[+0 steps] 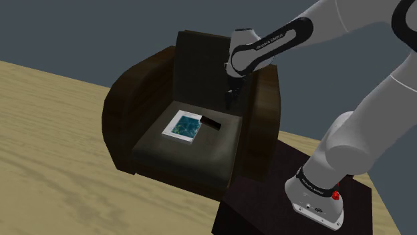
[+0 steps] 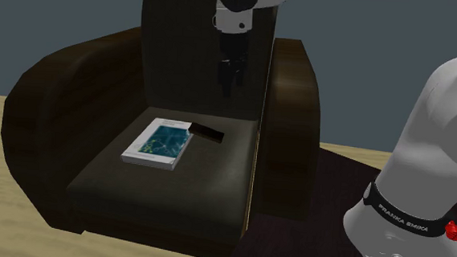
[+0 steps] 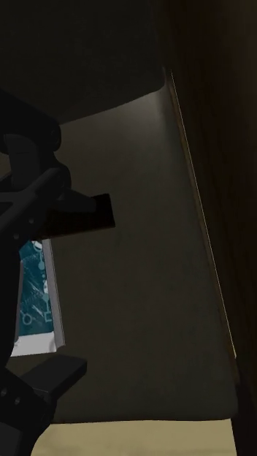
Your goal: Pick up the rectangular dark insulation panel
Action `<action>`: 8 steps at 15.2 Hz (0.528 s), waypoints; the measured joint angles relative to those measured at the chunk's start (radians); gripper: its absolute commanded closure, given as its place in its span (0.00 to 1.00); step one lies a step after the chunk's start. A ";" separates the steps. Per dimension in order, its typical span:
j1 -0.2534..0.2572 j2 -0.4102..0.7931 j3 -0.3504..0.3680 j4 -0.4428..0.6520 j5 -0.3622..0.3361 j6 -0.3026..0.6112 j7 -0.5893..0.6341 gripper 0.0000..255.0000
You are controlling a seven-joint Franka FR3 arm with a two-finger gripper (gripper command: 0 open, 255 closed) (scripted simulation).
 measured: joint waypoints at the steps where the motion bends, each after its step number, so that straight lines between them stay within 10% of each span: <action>1: 0.002 0.048 -0.002 0.021 0.010 0.025 -0.013 0.00; 8: -0.016 0.338 -0.012 0.174 0.084 0.138 -0.137 0.00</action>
